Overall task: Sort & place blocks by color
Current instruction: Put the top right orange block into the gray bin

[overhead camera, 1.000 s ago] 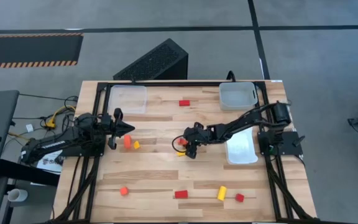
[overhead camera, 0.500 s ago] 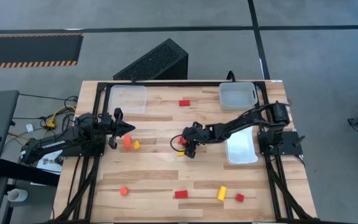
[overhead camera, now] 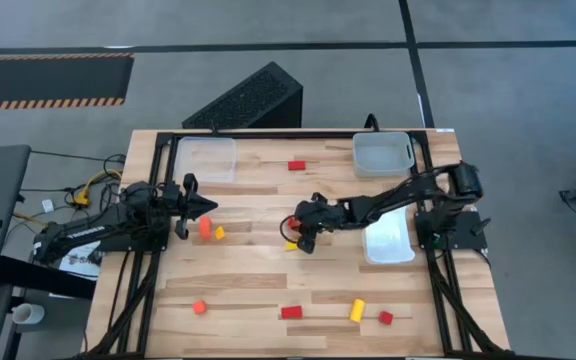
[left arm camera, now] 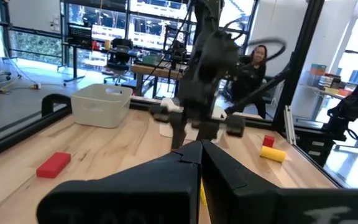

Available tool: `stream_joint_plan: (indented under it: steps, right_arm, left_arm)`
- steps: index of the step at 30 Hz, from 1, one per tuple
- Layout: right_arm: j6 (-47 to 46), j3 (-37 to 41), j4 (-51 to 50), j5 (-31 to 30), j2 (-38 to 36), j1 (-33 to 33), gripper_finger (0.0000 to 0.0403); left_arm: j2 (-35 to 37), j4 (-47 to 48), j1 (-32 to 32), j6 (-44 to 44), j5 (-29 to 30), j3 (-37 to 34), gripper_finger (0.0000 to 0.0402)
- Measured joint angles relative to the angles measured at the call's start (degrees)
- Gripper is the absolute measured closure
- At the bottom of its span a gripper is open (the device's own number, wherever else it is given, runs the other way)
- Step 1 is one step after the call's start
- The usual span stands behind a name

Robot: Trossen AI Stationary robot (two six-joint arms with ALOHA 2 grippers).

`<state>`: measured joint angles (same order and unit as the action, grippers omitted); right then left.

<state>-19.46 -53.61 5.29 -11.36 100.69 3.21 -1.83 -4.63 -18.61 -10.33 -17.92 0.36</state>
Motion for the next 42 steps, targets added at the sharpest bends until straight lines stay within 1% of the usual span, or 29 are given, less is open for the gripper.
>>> stream_joint_plan:
  steps: [4, 7, 10, 13, 15, 17, 21, 25, 27, 33, 38, 40, 42]
  right_arm:
    - [-0.6, 2.6, -2.0, -4.9, -6.5, 1.3, 0.028]
    - [-2.6, 5.6, -3.8, -10.1, -12.5, 2.6, 0.028]
    - [-6.1, 9.0, -6.4, -15.6, -19.5, 3.8, 0.028]
    - [-10.5, 11.8, -10.5, -22.4, -26.6, 4.0, 0.028]
    - [-13.3, 13.4, -14.0, -26.8, -31.3, 3.2, 0.028]
    - [-16.1, 14.9, -17.2, -29.8, -35.4, 1.6, 0.028]
    - [-19.4, 17.5, -23.5, -32.8, -41.3, -3.0, 0.028]
    - [-19.3, 19.2, -27.7, -31.8, -44.5, -9.6, 0.0276]
    - [-17.9, 19.2, -29.0, -30.0, -45.1, -13.5, 0.0275]
    - [-11.3, 19.2, -26.0, -21.0, -44.5, -26.6, 0.0276]
    - [-10.1, 19.2, -23.2, -9.8, -41.3, -37.1, 0.0271]
    - [-10.0, 19.2, -22.9, -6.0, -39.1, -40.2, 0.0271]
    - [-8.7, 19.1, -22.4, -4.2, -36.8, -42.3, 0.027]
  left_arm:
    - [0.0, 0.0, 0.0, 0.0, 0.8, 0.0, 0.0401]
    - [0.0, 0.0, 0.0, 0.0, 0.9, 0.0, 0.0401]
    - [0.0, 0.0, 0.0, 0.0, 1.0, 0.0, 0.0402]
    - [0.0, 0.0, 0.0, 0.0, 1.1, 0.0, 0.0401]
    - [0.0, 0.0, 0.0, 0.0, 1.1, 0.0, 0.0401]
    - [0.0, 0.0, 0.0, 0.0, 1.3, 0.0, 0.0401]
    - [0.0, 0.1, 0.0, 0.0, 1.7, 0.0, 0.0401]
    - [0.0, 0.2, 0.0, 0.0, 1.9, 0.0, 0.0401]
    - [0.0, 0.2, 0.0, 0.0, 1.9, 0.0, 0.0401]
    - [0.0, 0.2, 0.0, 0.0, 1.9, 0.0, 0.0401]
    - [0.0, 0.2, 0.0, 0.0, 1.9, 0.0, 0.0401]
    - [0.0, 0.2, 0.0, 0.0, 2.0, 0.0, 0.0401]
    - [-0.1, 0.2, 0.0, 0.0, 2.1, 0.0, 0.0402]
